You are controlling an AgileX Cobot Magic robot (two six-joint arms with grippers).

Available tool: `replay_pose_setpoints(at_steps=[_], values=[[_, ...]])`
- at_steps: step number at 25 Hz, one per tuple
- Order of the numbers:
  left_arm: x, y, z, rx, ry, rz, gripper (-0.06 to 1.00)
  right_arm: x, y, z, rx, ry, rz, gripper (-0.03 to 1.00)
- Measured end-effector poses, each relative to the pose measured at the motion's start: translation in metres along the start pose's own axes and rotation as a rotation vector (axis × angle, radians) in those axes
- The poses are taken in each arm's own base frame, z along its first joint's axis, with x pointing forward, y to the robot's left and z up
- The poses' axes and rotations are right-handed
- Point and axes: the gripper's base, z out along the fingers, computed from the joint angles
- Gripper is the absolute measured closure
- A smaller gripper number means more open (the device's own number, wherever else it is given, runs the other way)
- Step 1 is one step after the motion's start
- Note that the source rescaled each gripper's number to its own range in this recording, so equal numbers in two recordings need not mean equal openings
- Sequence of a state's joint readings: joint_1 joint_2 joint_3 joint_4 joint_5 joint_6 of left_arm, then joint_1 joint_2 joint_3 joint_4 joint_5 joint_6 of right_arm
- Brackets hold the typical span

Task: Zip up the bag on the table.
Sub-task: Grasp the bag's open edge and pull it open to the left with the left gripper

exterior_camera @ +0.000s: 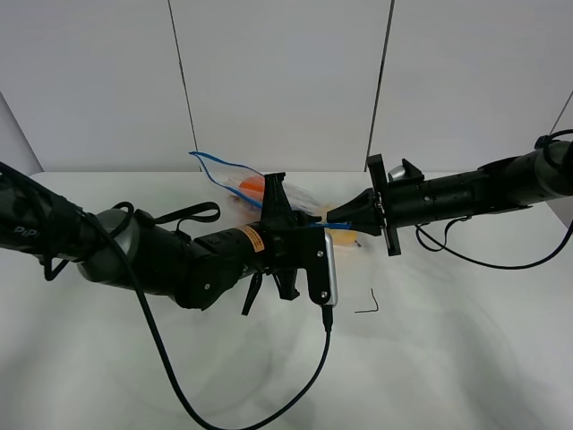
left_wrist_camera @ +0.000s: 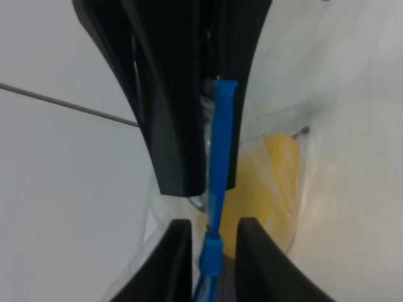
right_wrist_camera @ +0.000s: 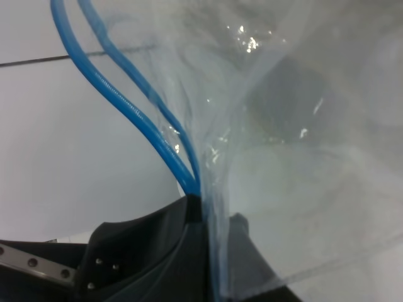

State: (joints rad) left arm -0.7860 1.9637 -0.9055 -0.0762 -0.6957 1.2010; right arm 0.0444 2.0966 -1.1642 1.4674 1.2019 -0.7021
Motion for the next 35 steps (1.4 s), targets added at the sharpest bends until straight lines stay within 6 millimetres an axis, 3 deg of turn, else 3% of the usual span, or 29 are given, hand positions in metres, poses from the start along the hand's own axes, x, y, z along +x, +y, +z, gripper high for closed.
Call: replay_pose_setpoints(at_steps=[6,19,35], values=[[0.0,0.001,0.0,-0.006,-0.002,0.0,0.94,0.0,0.0,0.0,0.0,0.0,0.0,0.96],[0.005,0.003,0.0,-0.012,0.008,0.001,0.94,0.0,0.0,0.0,-0.003,-0.002,0.002,0.96],[0.096,0.05,-0.011,-0.197,0.187,0.029,0.94,-0.003,0.004,0.001,-0.028,-0.03,0.013,0.96]])
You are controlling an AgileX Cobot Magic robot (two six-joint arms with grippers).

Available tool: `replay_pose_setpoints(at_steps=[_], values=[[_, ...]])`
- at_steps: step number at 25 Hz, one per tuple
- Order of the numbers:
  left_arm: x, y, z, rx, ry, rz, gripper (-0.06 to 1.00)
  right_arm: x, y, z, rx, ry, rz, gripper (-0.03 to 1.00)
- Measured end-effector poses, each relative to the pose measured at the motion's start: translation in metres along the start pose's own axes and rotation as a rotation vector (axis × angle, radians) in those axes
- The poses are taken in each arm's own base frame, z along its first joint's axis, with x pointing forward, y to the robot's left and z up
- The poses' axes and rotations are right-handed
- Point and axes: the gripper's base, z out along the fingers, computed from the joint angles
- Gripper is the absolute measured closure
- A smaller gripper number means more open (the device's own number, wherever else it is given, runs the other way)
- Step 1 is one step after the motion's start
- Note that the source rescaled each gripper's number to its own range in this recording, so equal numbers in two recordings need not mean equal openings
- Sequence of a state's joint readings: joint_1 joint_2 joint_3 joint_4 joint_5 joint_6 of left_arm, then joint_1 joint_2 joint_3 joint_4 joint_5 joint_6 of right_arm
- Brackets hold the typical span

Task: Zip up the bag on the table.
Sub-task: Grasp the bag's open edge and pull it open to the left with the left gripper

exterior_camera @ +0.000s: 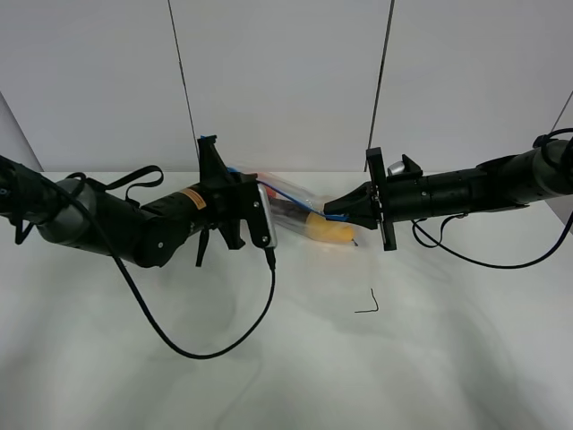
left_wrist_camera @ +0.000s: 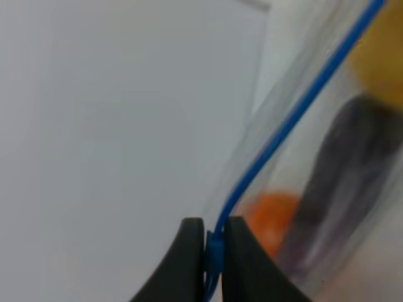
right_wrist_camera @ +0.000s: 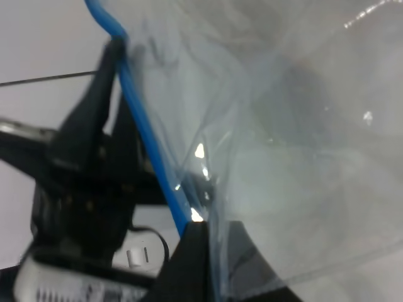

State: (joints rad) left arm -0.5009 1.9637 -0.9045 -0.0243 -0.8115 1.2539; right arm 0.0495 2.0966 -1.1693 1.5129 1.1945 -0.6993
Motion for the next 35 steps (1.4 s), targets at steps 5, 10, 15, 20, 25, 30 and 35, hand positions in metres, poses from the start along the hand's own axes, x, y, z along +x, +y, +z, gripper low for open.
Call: replay_pose_setpoints(at_steps=[5,10,15,20,25,30,35], values=[[0.034,0.013,-0.001,-0.045,0.08,-0.01,0.94,0.0,0.0,0.0,-0.002,0.001,0.0,0.96],[0.059,0.022,-0.004,-0.072,0.134,-0.012,0.94,0.0,0.001,0.0,-0.007,-0.001,0.002,0.96],[0.079,0.03,-0.008,-0.108,0.182,-0.019,0.94,0.0,0.0,0.0,-0.004,0.002,0.001,0.96],[0.093,0.035,-0.011,-0.127,0.223,-0.031,0.94,0.001,0.0,0.0,0.002,0.009,-0.003,0.96],[0.098,0.036,-0.013,-0.128,0.227,-0.025,0.94,0.001,0.0,0.0,-0.003,0.006,-0.001,0.96],[0.098,0.036,-0.013,-0.126,0.223,-0.022,0.94,0.001,0.0,0.0,-0.004,0.006,0.0,0.96],[0.104,0.039,-0.014,-0.16,0.243,-0.094,0.74,0.002,-0.001,0.0,0.014,0.021,-0.009,0.96]])
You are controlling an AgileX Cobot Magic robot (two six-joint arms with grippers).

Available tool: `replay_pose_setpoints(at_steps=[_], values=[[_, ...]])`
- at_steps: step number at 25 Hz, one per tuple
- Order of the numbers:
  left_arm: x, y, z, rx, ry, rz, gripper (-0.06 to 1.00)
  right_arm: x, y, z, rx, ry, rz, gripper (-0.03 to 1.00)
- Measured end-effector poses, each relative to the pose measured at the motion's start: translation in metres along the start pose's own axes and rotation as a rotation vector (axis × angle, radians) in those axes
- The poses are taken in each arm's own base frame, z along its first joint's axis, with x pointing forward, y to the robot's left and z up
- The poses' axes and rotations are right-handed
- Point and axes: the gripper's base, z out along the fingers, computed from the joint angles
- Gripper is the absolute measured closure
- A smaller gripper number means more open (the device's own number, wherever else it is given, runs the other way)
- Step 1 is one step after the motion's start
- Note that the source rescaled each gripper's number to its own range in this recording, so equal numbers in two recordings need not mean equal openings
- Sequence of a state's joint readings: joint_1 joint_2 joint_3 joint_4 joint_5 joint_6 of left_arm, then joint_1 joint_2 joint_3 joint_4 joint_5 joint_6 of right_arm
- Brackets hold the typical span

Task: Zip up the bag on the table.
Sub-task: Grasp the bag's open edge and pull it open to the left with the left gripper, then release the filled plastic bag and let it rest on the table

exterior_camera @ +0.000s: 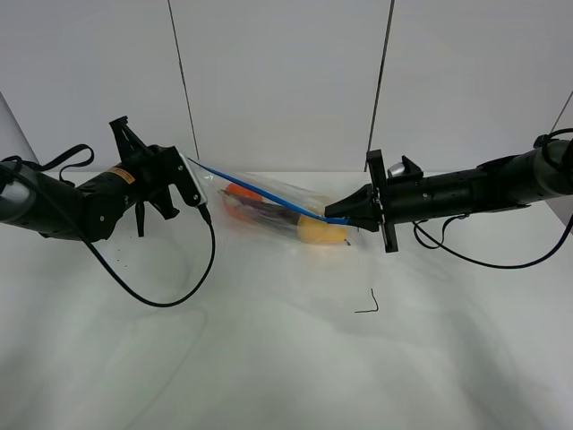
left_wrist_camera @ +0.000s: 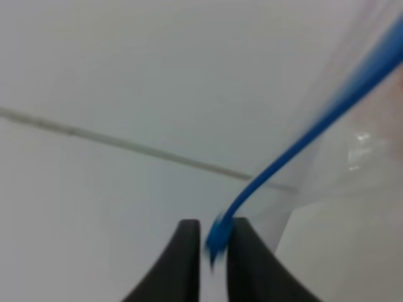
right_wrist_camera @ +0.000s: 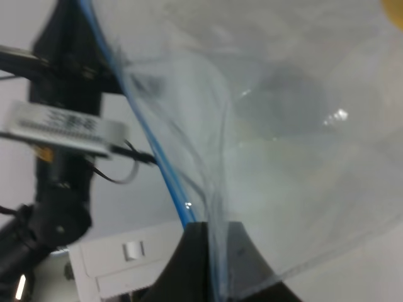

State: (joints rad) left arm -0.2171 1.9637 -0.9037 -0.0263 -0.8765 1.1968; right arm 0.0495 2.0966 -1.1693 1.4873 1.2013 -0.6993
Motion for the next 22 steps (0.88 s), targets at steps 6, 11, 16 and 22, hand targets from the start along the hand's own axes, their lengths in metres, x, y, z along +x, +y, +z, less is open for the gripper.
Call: replay_pose_setpoints(at_steps=[6,11,16,22], values=[[0.012,0.006,0.0,-0.034,0.039,-0.166,0.27,0.001,-0.001,0.0,0.011,0.009,-0.006,0.96],[0.042,0.018,-0.002,-0.079,0.107,-0.308,0.19,0.001,-0.001,0.0,0.011,0.009,-0.006,0.96],[0.07,0.029,-0.006,-0.138,0.161,-0.528,0.12,0.001,-0.001,0.0,0.011,0.009,-0.005,0.96],[0.078,0.021,-0.008,-0.074,0.262,-0.82,0.12,0.001,-0.001,0.0,0.011,0.009,0.003,0.96]])
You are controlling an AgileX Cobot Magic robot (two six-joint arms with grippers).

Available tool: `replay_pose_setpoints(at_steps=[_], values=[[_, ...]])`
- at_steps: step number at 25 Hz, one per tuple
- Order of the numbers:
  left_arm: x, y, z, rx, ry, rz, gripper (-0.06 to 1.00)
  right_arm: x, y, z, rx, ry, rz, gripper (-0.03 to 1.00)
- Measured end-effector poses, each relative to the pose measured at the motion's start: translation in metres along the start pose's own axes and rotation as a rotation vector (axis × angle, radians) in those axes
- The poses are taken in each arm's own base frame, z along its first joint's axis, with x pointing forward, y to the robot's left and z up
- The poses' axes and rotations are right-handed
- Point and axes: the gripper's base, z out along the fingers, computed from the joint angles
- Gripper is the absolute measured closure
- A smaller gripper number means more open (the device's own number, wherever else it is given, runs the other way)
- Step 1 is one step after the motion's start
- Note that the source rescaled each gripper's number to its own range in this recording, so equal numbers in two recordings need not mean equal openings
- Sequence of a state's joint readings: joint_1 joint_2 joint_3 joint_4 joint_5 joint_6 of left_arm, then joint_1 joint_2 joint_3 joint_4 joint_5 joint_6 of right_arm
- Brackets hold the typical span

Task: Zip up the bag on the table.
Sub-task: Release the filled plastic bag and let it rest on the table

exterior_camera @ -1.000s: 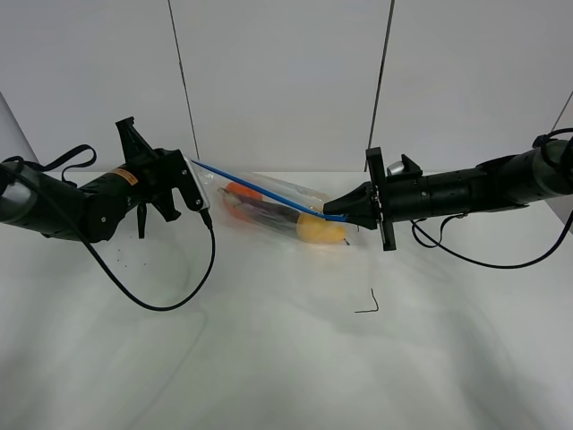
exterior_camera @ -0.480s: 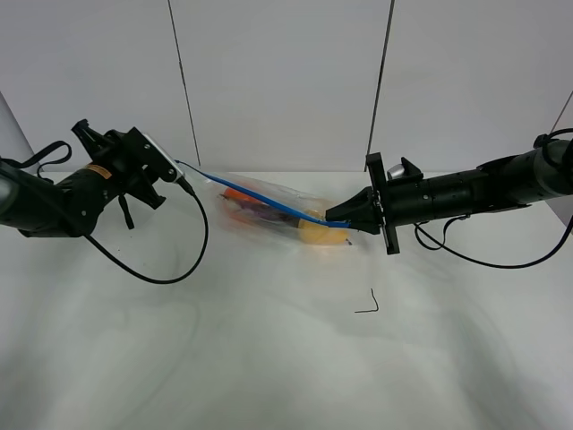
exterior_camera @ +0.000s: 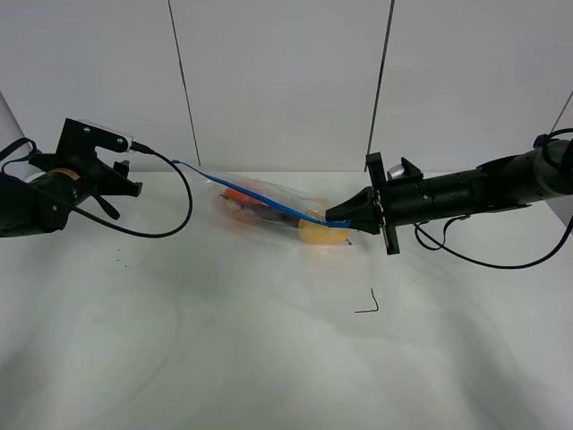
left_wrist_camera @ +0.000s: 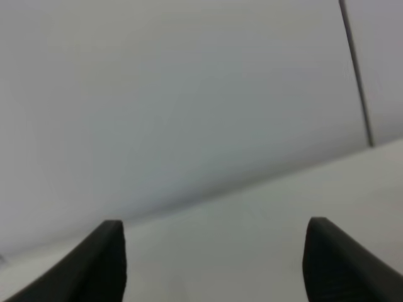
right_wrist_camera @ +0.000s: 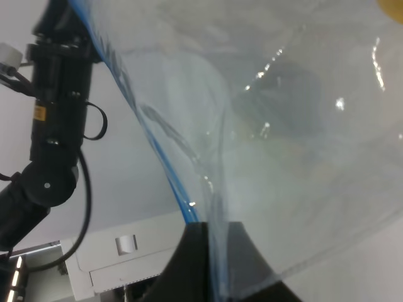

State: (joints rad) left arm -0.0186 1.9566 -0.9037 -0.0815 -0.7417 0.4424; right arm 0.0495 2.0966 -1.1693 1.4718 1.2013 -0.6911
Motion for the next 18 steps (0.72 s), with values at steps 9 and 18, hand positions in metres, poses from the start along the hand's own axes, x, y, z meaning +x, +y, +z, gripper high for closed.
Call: replay_pose_setpoints(at_steps=[9,18], values=[[0.006,-0.005,-0.011,0.129,0.376,-0.239,0.12,0.0,0.0,0.0,-0.002,-0.002,0.002,0.96],[-0.013,-0.005,-0.021,0.338,0.939,-0.263,0.12,0.0,0.0,0.0,-0.002,-0.002,0.002,0.96]])
